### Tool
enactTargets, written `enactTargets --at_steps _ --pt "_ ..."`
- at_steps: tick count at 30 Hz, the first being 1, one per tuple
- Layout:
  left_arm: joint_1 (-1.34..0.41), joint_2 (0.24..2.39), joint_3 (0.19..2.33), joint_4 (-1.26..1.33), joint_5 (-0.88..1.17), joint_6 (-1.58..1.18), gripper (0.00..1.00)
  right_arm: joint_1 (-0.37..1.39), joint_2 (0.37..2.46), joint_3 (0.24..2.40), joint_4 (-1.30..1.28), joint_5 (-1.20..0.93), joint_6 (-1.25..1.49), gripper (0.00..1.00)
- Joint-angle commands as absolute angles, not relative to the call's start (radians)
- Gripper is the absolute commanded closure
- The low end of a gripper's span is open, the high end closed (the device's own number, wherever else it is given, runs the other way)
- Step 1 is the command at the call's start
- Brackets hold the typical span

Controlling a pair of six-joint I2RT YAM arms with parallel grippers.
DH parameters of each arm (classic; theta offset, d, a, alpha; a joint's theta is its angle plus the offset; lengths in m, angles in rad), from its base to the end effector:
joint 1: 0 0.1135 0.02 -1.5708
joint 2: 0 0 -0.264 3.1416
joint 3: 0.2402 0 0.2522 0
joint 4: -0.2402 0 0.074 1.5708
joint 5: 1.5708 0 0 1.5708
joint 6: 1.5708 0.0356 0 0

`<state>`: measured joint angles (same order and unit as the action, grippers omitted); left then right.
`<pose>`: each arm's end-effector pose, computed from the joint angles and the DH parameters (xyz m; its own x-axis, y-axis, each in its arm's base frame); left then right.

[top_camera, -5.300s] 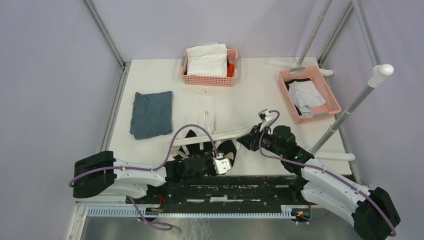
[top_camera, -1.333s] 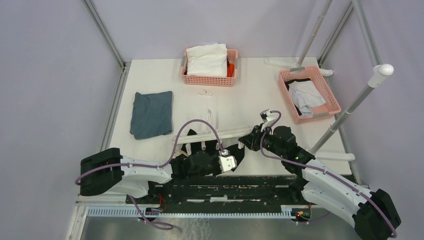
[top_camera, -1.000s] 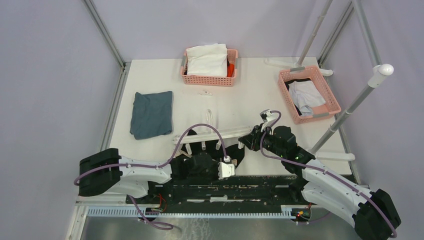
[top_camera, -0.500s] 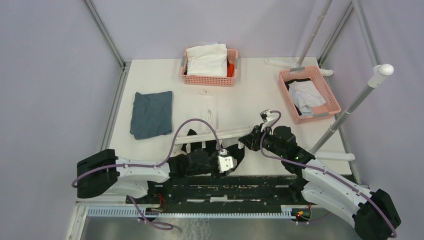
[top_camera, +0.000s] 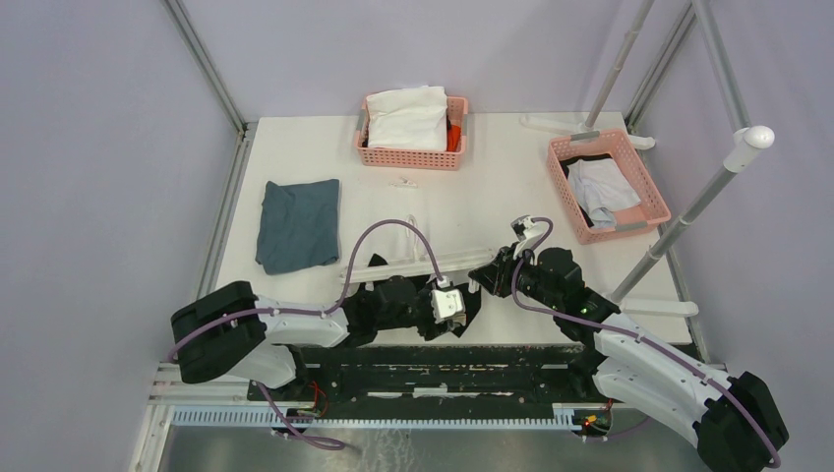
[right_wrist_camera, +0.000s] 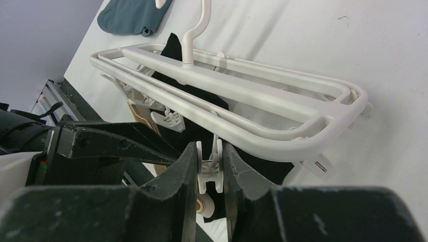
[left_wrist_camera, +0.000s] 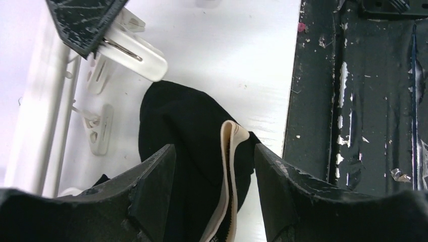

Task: Clip the underwear to the hanger
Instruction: Clamp the underwear onto the hanger.

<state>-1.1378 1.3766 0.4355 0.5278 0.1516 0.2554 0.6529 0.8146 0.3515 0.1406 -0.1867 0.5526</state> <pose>0.1050 -0.2399 0.1660 0.0783 0.4258 -0.9014 0.9669 0.1877 0.1727 0.1455 0.1196 0.2153 -0.6010 0.1897 -0.7764 -0.4950 0.6744 0.5479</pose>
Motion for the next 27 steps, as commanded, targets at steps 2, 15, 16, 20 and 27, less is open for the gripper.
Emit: enactTargets --at_steps 2,15,16,20,27 --pt "-1.104 1.392 0.472 0.582 0.222 0.297 0.35 0.656 0.805 0.388 0.190 -0.202 0.553 0.89" --pt "-1.086 1.452 0.504 0.529 0.311 0.272 0.43 0.656 0.807 0.386 0.196 -0.204 0.558 0.89" --pt "-1.085 1.459 0.507 0.525 0.310 0.274 0.43 0.656 0.806 0.385 0.194 -0.206 0.558 0.89" --pt "-1.085 1.471 0.509 0.506 0.302 0.278 0.43 0.656 0.802 0.385 0.189 -0.209 0.557 0.89" --pt "-1.083 1.484 0.468 0.536 0.253 0.271 0.44 0.655 0.819 0.394 0.194 -0.218 0.557 0.89"
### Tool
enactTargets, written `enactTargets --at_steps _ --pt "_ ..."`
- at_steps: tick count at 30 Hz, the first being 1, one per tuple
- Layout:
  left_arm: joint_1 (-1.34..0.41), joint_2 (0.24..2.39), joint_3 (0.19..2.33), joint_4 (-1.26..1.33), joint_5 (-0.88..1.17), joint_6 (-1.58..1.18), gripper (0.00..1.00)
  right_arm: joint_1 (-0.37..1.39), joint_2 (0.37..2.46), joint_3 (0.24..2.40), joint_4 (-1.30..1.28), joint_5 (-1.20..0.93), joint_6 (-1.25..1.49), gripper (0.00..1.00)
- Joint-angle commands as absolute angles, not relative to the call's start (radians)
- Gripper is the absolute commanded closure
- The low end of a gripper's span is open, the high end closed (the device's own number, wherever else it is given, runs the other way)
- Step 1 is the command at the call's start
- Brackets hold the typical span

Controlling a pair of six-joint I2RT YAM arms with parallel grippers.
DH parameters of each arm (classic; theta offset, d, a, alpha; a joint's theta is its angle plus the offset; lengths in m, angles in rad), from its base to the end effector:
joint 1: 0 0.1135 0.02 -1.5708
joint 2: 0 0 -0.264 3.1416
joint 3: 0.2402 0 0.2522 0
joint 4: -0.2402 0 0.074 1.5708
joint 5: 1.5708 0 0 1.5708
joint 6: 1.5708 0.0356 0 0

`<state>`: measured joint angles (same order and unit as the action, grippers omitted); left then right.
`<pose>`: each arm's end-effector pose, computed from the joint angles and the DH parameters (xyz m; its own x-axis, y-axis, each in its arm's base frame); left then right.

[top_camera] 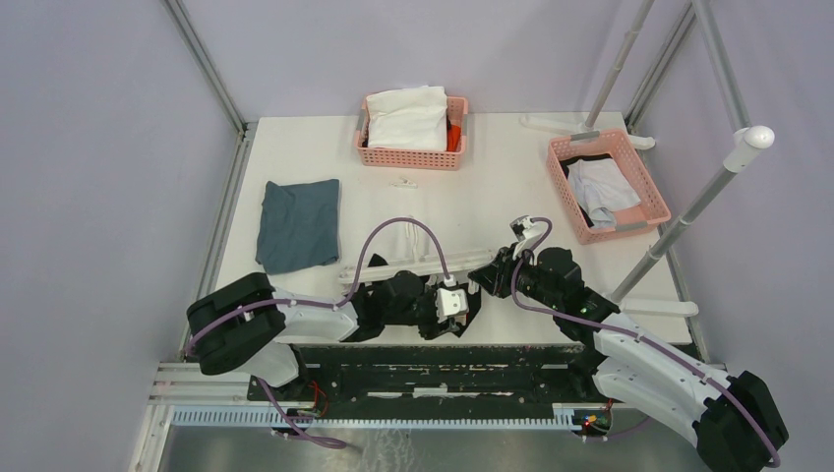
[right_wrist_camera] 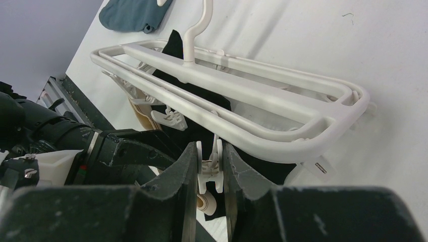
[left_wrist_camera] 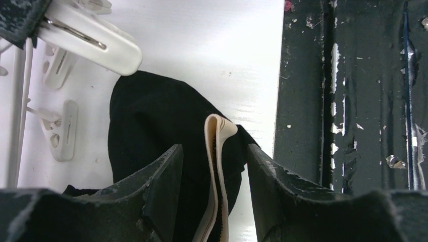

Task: Clip the underwear to the hanger
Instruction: Clamp the underwear onto the hanger.

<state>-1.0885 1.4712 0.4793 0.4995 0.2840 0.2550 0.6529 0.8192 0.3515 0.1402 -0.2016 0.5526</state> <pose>0.1179 -0.2468 0.1528 0.0312 0.4624 -0.8861 0.9891 0.1135 0.0941 0.1454 0.1202 0.2145 -0.6090 0.1817 -0.7721 -0.5007 0.6669 0.5518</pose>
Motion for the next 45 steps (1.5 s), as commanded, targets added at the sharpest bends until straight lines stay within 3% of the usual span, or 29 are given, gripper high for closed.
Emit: enactTargets --at_steps 1,9,16,23,33,41,45 --pt "-1.083 1.487 0.462 0.540 0.250 0.268 0.44 0.656 0.820 0.395 0.194 -0.219 0.558 0.89" --pt "-1.083 1.488 0.422 0.551 0.250 0.237 0.46 0.656 0.827 0.405 0.194 -0.223 0.558 0.89" --pt "-1.082 1.464 0.414 0.564 0.218 0.224 0.54 0.656 0.809 0.395 0.189 -0.220 0.554 0.89" --pt "-1.083 1.418 0.413 0.601 0.175 0.242 0.94 0.656 0.805 0.395 0.179 -0.221 0.539 0.89" --pt "-1.083 1.319 0.378 0.666 0.189 0.366 0.97 0.656 0.823 0.423 0.218 -0.227 0.530 0.86" --pt "-1.083 1.291 0.290 0.850 0.227 0.518 0.97 0.656 0.842 0.463 0.240 -0.287 0.525 0.99" --pt "-1.083 1.304 0.293 0.862 0.241 0.564 0.97 0.657 0.831 0.463 0.242 -0.266 0.530 1.00"
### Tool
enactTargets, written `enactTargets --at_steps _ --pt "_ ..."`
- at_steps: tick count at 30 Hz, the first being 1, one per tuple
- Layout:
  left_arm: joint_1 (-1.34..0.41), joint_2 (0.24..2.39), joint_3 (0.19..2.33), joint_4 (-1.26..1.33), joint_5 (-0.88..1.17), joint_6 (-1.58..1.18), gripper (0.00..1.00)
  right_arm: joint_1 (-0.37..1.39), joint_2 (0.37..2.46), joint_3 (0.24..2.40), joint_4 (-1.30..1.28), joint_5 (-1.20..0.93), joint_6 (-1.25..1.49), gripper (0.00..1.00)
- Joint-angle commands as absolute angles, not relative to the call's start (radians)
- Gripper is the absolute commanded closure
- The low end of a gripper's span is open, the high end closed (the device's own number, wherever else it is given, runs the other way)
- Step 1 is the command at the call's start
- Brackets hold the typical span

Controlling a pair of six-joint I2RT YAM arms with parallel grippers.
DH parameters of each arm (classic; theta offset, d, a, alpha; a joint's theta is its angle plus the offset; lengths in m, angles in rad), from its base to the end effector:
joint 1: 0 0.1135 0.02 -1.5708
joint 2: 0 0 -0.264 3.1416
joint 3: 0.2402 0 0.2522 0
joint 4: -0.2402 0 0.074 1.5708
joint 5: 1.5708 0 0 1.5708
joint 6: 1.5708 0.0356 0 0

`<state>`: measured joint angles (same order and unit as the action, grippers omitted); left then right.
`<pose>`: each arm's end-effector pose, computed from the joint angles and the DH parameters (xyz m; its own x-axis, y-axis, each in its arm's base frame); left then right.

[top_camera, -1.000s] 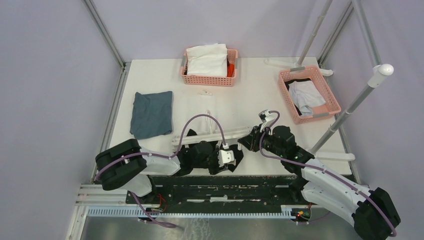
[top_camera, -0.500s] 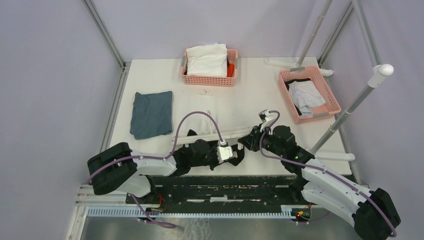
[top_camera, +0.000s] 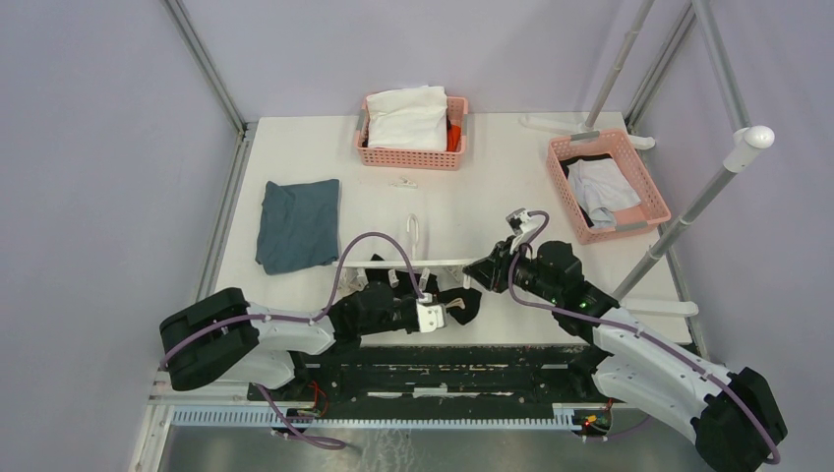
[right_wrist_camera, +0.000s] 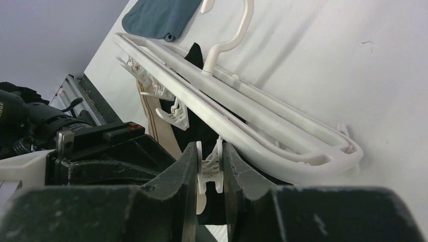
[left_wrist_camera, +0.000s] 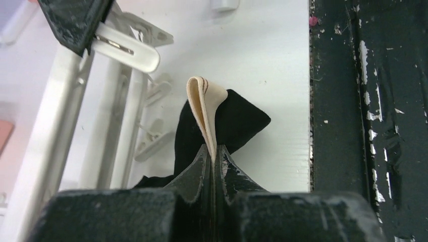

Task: Clip the underwear to the hanger
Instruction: Clamp the underwear onto the hanger.

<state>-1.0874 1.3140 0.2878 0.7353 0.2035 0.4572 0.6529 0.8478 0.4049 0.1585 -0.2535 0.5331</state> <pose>0.1031 -0.2118 0.1592 0.3029 0.3531 -0.8852 0.9177 0.1425 0.3709 0.1506 0.1264 0.2303 -0.5880 0.1697 -0.7909 -0.5579 0.6229 0.5484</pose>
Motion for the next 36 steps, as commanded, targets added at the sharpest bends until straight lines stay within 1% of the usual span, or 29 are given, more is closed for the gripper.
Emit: enactTargets --at_steps 1,7,14,18,22,29,36 --pt "-1.083 1.307 0.294 0.863 0.247 0.573 0.97 0.655 0.825 0.463 0.241 -0.261 0.533 1.00" --pt "-1.083 1.325 0.294 0.863 0.258 0.602 0.97 0.656 0.792 0.471 0.233 -0.225 0.543 1.00" --pt "-1.083 1.376 0.333 0.831 0.249 0.638 0.97 0.656 0.785 0.438 0.291 -0.169 0.551 1.00" --pt "-1.083 1.394 0.324 0.857 0.257 0.713 0.97 0.656 0.764 0.423 0.306 -0.157 0.520 1.00" --pt "-1.083 1.421 0.302 0.935 0.266 0.781 0.97 0.656 0.743 0.395 0.352 -0.143 0.508 1.00" --pt "-1.083 1.447 0.296 0.994 0.271 0.841 0.97 0.656 0.739 0.360 0.431 -0.195 0.472 1.00" --pt "-1.084 1.417 0.291 0.977 0.256 0.922 0.97 0.656 0.820 0.357 0.480 -0.330 0.404 1.00"
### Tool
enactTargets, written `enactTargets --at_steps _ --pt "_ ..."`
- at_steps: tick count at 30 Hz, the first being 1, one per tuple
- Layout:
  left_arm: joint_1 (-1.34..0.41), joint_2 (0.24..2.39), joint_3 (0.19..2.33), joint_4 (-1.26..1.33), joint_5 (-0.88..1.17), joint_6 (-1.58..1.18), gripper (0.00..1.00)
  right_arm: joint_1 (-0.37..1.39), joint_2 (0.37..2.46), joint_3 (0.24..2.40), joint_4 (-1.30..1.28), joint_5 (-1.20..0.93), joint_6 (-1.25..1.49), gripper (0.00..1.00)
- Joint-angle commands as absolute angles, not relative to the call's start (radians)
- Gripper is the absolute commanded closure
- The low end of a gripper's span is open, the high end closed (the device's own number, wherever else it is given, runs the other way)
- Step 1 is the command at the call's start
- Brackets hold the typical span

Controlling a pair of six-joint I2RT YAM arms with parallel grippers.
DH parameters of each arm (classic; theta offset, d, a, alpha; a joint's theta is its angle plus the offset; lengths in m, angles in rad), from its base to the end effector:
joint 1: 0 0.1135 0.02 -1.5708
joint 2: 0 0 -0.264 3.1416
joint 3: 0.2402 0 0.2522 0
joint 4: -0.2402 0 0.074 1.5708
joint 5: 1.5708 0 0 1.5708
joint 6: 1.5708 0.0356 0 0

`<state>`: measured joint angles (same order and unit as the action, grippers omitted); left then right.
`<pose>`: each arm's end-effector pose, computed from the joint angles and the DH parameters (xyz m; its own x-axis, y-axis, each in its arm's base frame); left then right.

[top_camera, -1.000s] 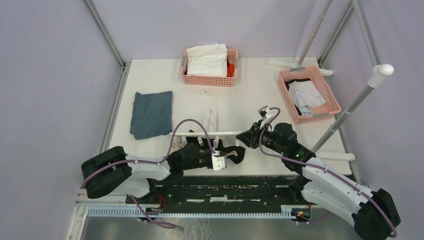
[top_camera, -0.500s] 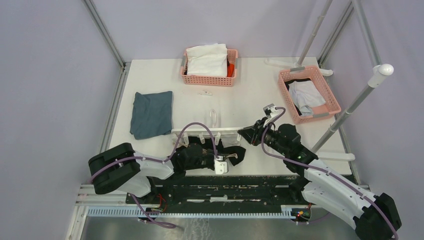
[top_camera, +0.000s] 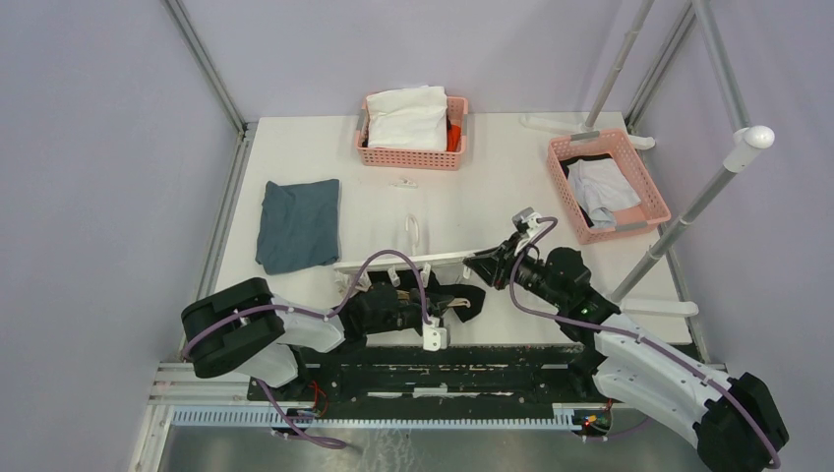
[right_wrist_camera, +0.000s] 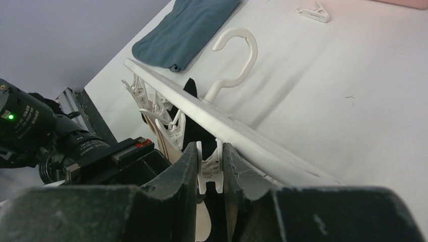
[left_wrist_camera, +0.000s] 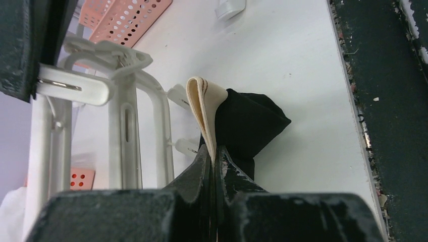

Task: Clip the underwear to the hanger
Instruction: Clamp the underwear onto the hanger.

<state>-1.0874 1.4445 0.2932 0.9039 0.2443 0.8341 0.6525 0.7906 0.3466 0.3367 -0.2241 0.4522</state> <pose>0.1070 -0.2223 0.1495 0.6406 0.3259 -0.6953 0.7347 0.0029 0.6783 0.1457 0.1213 0.2385 -0.4119 0.2214 -0.8839 -0.6532 0.6046 0.4558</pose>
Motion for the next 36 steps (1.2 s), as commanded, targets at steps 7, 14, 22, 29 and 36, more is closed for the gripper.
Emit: enactTargets --at_steps 7,14,22,29,36 --pt "-1.085 1.415 0.316 0.932 0.309 0.908 0.97 0.656 0.900 0.388 0.480 -0.487 0.382 1.00" --pt "-1.083 1.398 0.368 0.864 0.329 0.834 0.97 0.656 0.910 0.393 0.451 -0.539 0.374 1.00" --pt "-1.078 1.382 0.400 0.827 0.316 0.768 0.97 0.659 0.904 0.418 0.397 -0.566 0.393 1.00" --pt "-1.075 1.370 0.411 0.782 0.309 0.749 0.97 0.662 0.897 0.440 0.360 -0.575 0.404 1.00" --pt "-1.072 1.365 0.430 0.728 0.302 0.727 0.97 0.672 0.914 0.455 0.351 -0.580 0.425 1.00"
